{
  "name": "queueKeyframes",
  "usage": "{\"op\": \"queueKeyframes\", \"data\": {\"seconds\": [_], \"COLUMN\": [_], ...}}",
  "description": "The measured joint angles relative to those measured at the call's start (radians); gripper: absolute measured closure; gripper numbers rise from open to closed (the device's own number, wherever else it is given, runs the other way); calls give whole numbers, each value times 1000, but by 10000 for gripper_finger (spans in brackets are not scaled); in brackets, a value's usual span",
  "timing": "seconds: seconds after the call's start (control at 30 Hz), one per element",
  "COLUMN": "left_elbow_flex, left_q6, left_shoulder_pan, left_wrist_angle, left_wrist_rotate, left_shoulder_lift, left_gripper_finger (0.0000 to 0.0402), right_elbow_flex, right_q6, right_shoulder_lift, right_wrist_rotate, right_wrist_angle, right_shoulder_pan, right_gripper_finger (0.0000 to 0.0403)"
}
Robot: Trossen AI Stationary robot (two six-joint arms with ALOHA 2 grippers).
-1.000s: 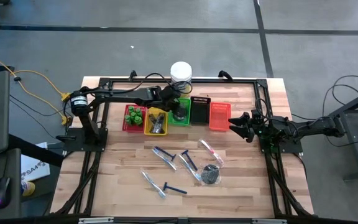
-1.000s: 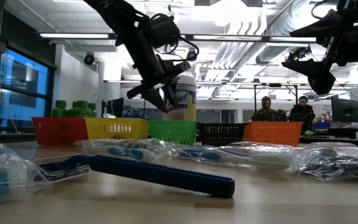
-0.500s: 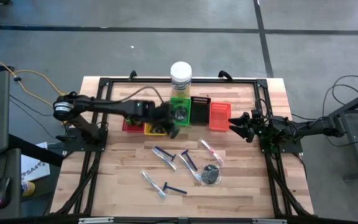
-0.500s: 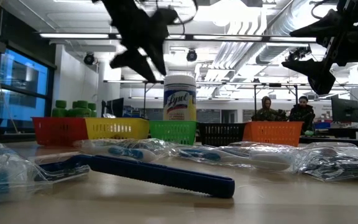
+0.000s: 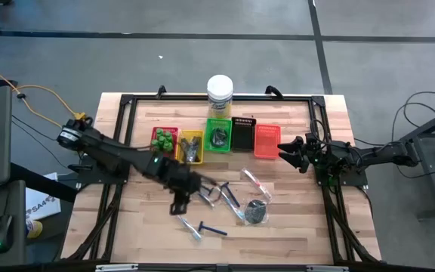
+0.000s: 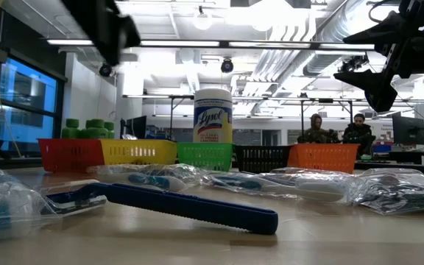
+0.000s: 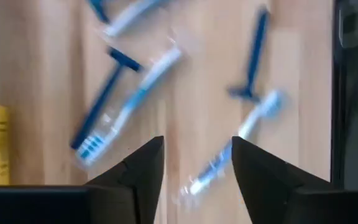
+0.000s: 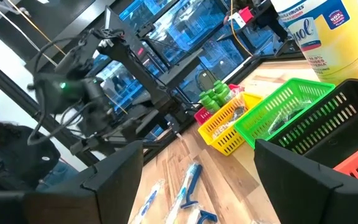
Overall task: Pick & Place Travel size toiletries
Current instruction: Put the blue toothbrush into the black bin
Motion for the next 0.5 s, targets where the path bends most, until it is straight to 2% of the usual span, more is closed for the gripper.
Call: {"op": "queueKeyframes", "data": {"seconds": [0.23, 0.5], "left_elbow_flex": [-55, -194], "left_q6": [122, 212], "left_shoulder_pan": [-131, -210], "left_wrist_angle": [-39, 125], "left_wrist_rotate": [-5, -9], "left_shoulder_lift": [1, 2], "left_gripper_finger": [178, 176], "right_elbow_flex": [0, 0], "right_q6": [0, 0], "right_shoulder_lift": [0, 0], "right_wrist_rotate": [0, 0], "right_wrist_angle": [0, 0], "right_shoulder_pan": [0, 0], "right_gripper_finger": [109, 109]}}
